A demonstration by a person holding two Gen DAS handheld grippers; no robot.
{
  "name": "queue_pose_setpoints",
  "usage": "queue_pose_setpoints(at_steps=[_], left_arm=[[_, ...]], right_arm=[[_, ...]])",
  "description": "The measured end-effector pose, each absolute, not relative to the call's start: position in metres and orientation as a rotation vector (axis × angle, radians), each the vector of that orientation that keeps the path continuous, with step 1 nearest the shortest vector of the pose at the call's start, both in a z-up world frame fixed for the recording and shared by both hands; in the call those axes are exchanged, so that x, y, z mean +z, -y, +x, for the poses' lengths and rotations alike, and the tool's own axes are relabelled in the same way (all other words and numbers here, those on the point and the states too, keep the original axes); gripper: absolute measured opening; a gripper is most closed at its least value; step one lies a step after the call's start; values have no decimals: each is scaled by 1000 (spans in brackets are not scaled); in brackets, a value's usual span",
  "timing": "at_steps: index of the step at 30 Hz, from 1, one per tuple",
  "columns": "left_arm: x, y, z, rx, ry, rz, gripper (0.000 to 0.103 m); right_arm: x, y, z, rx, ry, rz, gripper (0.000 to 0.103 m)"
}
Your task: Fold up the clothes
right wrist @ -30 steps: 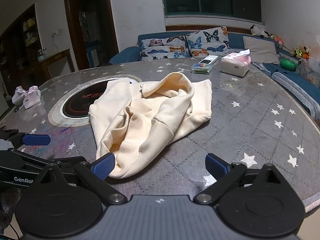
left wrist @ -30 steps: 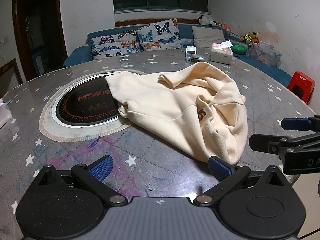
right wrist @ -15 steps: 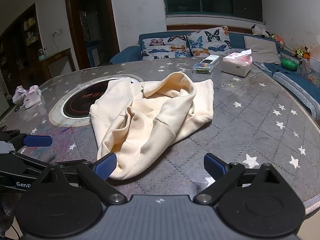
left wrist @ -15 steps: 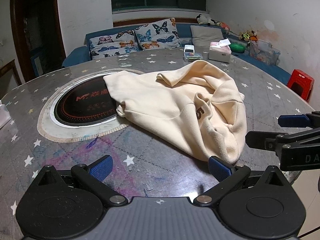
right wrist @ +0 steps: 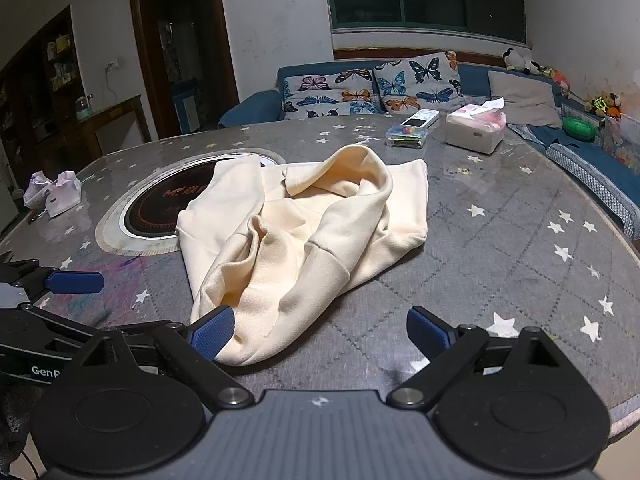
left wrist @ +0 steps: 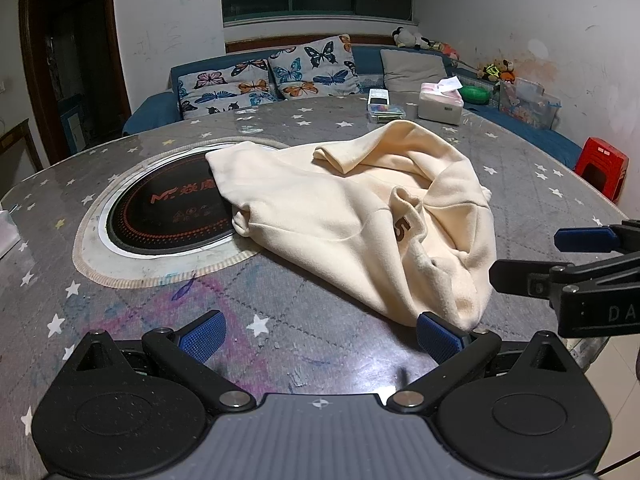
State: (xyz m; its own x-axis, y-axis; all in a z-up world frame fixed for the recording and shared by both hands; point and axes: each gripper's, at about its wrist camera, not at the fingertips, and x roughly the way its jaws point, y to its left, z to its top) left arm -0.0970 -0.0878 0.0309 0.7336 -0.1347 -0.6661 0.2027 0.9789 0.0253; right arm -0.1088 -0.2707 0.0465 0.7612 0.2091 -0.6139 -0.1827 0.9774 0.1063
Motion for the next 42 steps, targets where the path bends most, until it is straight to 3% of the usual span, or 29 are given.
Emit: queue_pose_setpoints(at_steps=[14,29,38,42], left_arm=[[36,79,-76,-184,-728,73,103],[41,54,-35,-139,-735,17,103],[47,46,-2,-119,-733,6,103],[51,45,19,-102,-725,10,103]], right_arm=[[57,272,-70,215,-658,-1,86],[58,276,41,192,-678,-110,70],[45,271,105,202,-728,-157,51],[37,269,117,212,-738,-157,35]])
